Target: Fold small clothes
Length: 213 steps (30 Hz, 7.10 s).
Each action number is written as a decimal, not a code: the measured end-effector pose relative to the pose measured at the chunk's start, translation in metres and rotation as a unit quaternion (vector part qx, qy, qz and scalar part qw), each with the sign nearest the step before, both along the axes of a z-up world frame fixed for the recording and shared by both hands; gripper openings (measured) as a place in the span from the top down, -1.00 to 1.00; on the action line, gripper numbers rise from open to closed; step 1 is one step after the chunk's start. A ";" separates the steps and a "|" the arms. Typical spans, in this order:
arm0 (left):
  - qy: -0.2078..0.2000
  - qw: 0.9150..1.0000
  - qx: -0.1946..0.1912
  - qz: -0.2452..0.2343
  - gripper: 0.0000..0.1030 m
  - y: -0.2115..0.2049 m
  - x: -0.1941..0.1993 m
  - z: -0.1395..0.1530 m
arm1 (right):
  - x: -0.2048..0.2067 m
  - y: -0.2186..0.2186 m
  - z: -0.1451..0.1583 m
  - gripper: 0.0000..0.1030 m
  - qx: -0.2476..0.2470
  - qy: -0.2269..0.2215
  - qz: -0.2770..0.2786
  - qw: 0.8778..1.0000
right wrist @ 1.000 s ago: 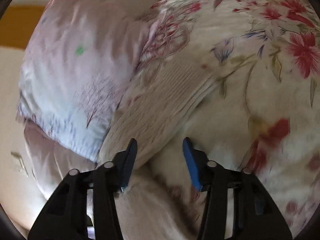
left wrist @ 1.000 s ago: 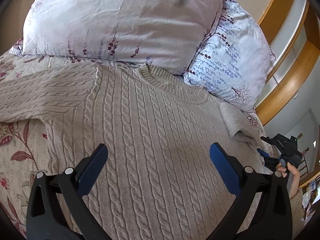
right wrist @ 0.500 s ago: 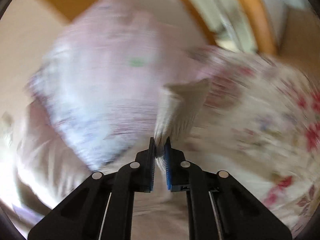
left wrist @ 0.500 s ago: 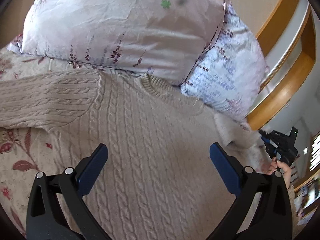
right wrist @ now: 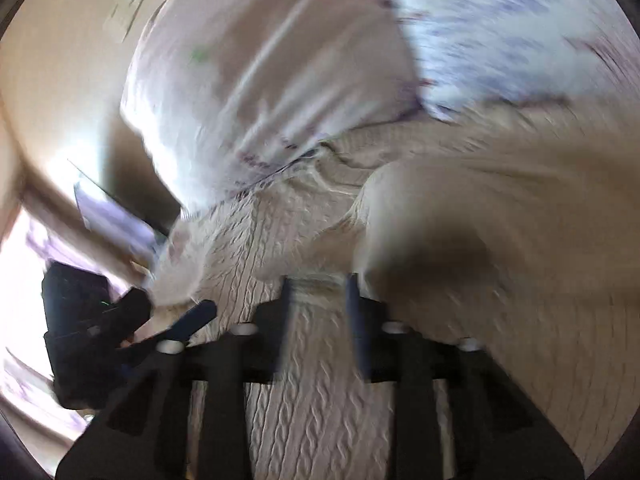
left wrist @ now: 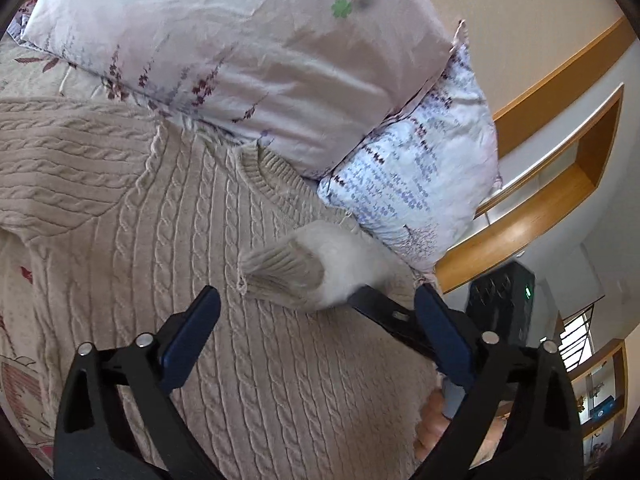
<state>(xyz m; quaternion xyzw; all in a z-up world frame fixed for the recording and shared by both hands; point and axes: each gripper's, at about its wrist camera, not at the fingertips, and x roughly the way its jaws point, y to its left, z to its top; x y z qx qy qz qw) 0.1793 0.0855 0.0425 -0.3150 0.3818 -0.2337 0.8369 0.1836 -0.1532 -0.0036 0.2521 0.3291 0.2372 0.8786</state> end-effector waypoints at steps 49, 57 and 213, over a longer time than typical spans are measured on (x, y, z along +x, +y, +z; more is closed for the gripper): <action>0.064 0.986 0.148 0.041 -0.12 0.067 0.078 -0.018 | -0.079 -0.173 -0.042 -0.06 0.093 0.030 -0.353 0.930; 0.082 0.981 0.110 0.140 -0.17 0.171 -0.027 -0.015 | -0.089 -0.140 -0.013 -0.23 0.051 -0.030 -0.272 0.961; 0.029 0.993 0.114 -0.021 -0.04 0.073 -0.143 -0.039 | -0.179 -0.210 -0.080 0.15 0.059 0.057 -0.148 0.986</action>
